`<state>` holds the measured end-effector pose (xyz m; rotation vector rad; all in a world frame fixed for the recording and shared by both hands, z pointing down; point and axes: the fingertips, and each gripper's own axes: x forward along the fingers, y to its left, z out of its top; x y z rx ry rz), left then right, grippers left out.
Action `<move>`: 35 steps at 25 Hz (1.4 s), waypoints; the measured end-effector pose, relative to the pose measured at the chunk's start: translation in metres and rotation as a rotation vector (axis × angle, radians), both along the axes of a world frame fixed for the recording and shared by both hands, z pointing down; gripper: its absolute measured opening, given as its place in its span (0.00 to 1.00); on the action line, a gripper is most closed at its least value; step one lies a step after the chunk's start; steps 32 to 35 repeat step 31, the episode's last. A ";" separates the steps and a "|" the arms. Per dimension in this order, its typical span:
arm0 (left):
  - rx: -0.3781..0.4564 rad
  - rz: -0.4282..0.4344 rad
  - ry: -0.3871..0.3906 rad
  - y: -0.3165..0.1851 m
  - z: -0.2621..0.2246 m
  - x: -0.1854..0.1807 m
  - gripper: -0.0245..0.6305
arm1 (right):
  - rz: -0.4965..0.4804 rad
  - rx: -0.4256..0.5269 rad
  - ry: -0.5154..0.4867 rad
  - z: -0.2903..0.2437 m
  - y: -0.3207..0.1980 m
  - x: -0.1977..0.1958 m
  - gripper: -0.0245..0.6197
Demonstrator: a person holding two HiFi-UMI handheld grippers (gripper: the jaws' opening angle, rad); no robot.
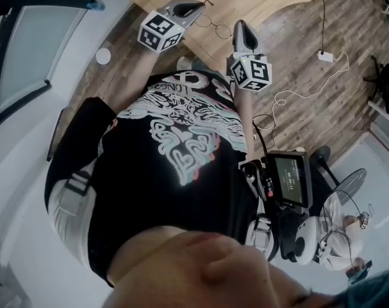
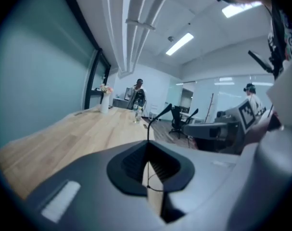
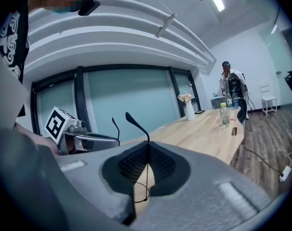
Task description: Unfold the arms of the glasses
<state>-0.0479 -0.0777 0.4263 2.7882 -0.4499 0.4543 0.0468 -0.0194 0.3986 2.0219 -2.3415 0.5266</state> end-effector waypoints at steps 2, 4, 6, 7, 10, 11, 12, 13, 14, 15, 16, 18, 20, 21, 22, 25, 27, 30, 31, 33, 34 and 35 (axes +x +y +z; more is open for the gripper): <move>0.013 -0.029 -0.018 -0.003 -0.001 0.001 0.02 | 0.019 -0.007 0.022 -0.001 -0.003 0.000 0.04; 0.004 -0.054 -0.027 -0.004 0.000 0.000 0.02 | 0.023 -0.017 0.040 0.000 -0.005 -0.001 0.04; -0.002 -0.065 -0.037 -0.004 0.003 -0.001 0.02 | 0.021 -0.027 0.061 0.003 -0.005 -0.003 0.04; -0.003 -0.069 -0.040 -0.005 0.004 -0.001 0.02 | 0.020 -0.032 0.067 0.004 -0.005 -0.004 0.04; 0.019 -0.083 -0.048 -0.006 0.002 -0.005 0.02 | 0.019 -0.039 0.070 0.005 -0.008 -0.007 0.04; 0.035 -0.088 -0.050 -0.007 0.000 -0.007 0.02 | 0.020 -0.039 0.072 0.005 -0.009 -0.008 0.04; 0.050 -0.093 -0.054 -0.007 -0.001 -0.008 0.02 | 0.020 -0.038 0.075 0.005 -0.009 -0.010 0.04; 0.062 -0.097 -0.059 -0.006 -0.002 -0.010 0.02 | 0.021 -0.038 0.079 0.005 -0.010 -0.012 0.04; 0.071 -0.097 -0.066 -0.006 -0.002 -0.011 0.02 | 0.024 -0.039 0.083 0.005 -0.011 -0.012 0.04; 0.078 -0.094 -0.072 -0.006 -0.003 -0.011 0.02 | 0.029 -0.041 0.085 0.005 -0.012 -0.013 0.04; 0.082 -0.091 -0.076 -0.005 -0.003 -0.011 0.02 | 0.033 -0.042 0.086 0.005 -0.012 -0.012 0.04; 0.083 -0.089 -0.078 -0.005 -0.002 -0.010 0.02 | 0.036 -0.044 0.086 0.005 -0.011 -0.012 0.04; 0.081 -0.090 -0.076 -0.005 0.000 -0.010 0.02 | 0.034 -0.044 0.087 0.007 -0.010 -0.012 0.04; 0.079 -0.091 -0.075 -0.005 0.000 -0.009 0.02 | 0.034 -0.043 0.089 0.007 -0.009 -0.012 0.04; 0.078 -0.090 -0.075 -0.005 0.000 -0.010 0.02 | 0.035 -0.042 0.091 0.007 -0.010 -0.013 0.04; 0.074 -0.089 -0.071 -0.006 -0.001 -0.011 0.02 | 0.039 -0.040 0.100 0.005 -0.011 -0.013 0.04; 0.070 -0.087 -0.071 -0.006 -0.001 -0.011 0.02 | 0.041 -0.042 0.099 0.005 -0.011 -0.013 0.04; 0.063 -0.087 -0.078 -0.007 0.002 -0.010 0.02 | 0.041 -0.046 0.097 0.006 -0.012 -0.011 0.04; 0.060 -0.088 -0.082 -0.007 0.003 -0.010 0.02 | 0.041 -0.047 0.097 0.007 -0.012 -0.010 0.04; 0.060 -0.088 -0.082 -0.007 0.003 -0.010 0.02 | 0.041 -0.047 0.097 0.007 -0.012 -0.010 0.04; 0.060 -0.088 -0.082 -0.007 0.003 -0.010 0.02 | 0.041 -0.047 0.097 0.007 -0.012 -0.010 0.04; 0.060 -0.088 -0.082 -0.007 0.003 -0.010 0.02 | 0.041 -0.047 0.097 0.007 -0.012 -0.010 0.04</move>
